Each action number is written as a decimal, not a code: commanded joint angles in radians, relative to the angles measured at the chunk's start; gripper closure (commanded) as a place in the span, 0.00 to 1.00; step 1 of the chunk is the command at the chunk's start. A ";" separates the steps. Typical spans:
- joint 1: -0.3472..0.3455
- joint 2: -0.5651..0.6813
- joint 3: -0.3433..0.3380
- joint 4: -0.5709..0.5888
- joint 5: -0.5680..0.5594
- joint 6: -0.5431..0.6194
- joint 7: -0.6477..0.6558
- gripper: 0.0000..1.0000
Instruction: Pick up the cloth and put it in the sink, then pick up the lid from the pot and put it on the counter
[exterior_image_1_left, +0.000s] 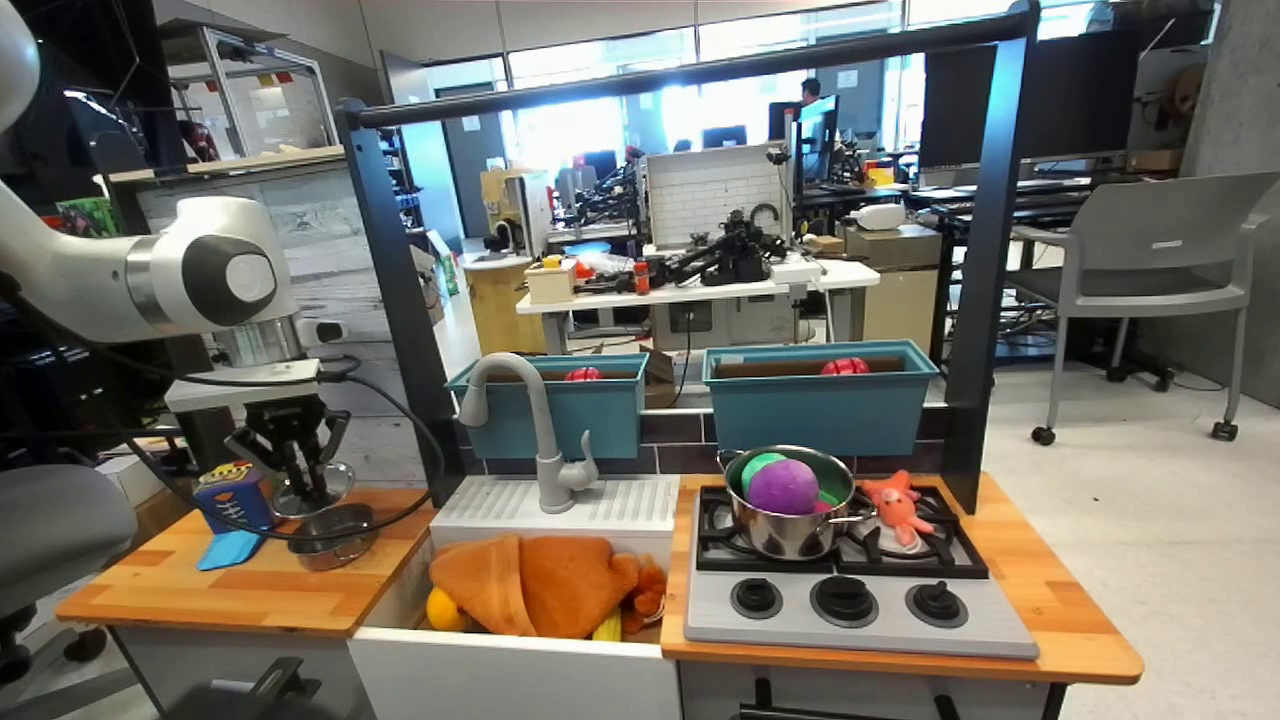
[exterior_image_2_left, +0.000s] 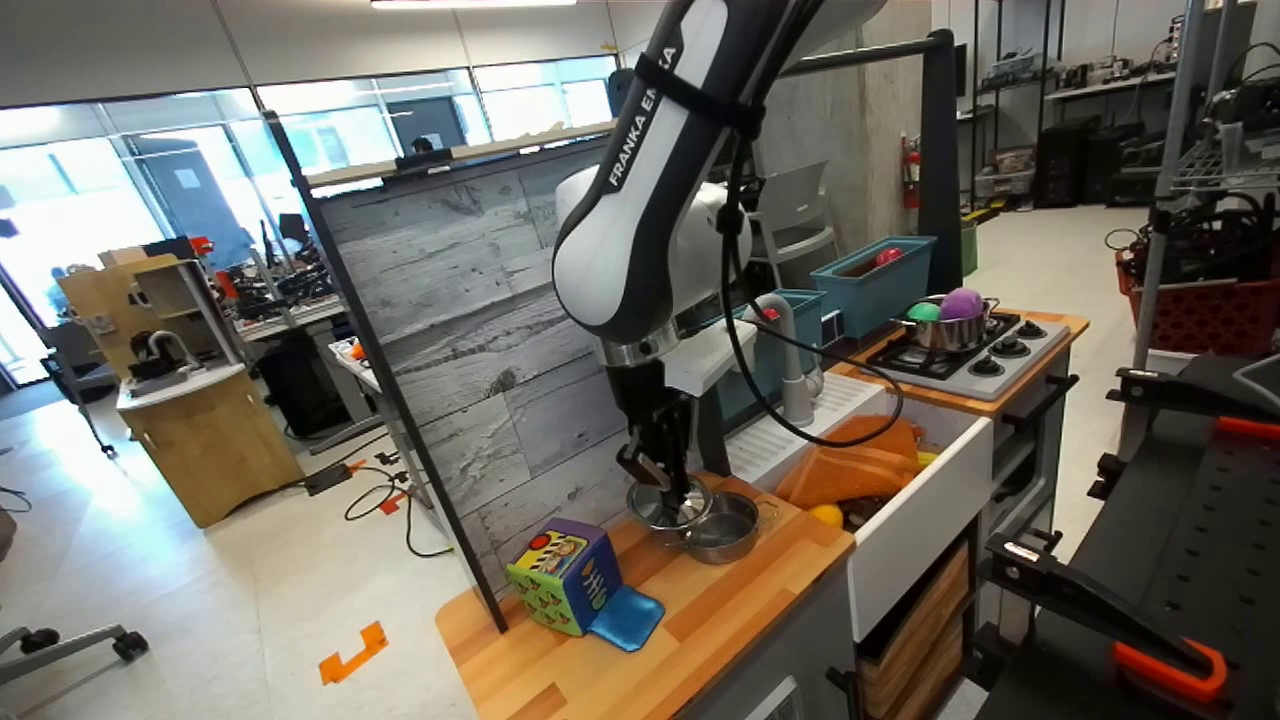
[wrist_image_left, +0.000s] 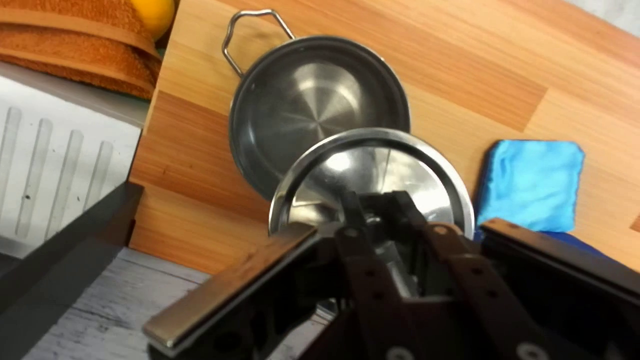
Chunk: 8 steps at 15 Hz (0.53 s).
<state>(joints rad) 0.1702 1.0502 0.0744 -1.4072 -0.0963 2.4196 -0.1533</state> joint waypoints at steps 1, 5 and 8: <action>-0.028 -0.032 0.048 -0.058 -0.017 0.096 -0.096 0.95; -0.029 0.029 0.068 0.009 -0.026 0.124 -0.180 0.95; -0.029 0.072 0.074 0.064 -0.024 0.112 -0.216 0.95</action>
<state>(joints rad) 0.1611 1.0664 0.1214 -1.4127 -0.0979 2.5201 -0.3266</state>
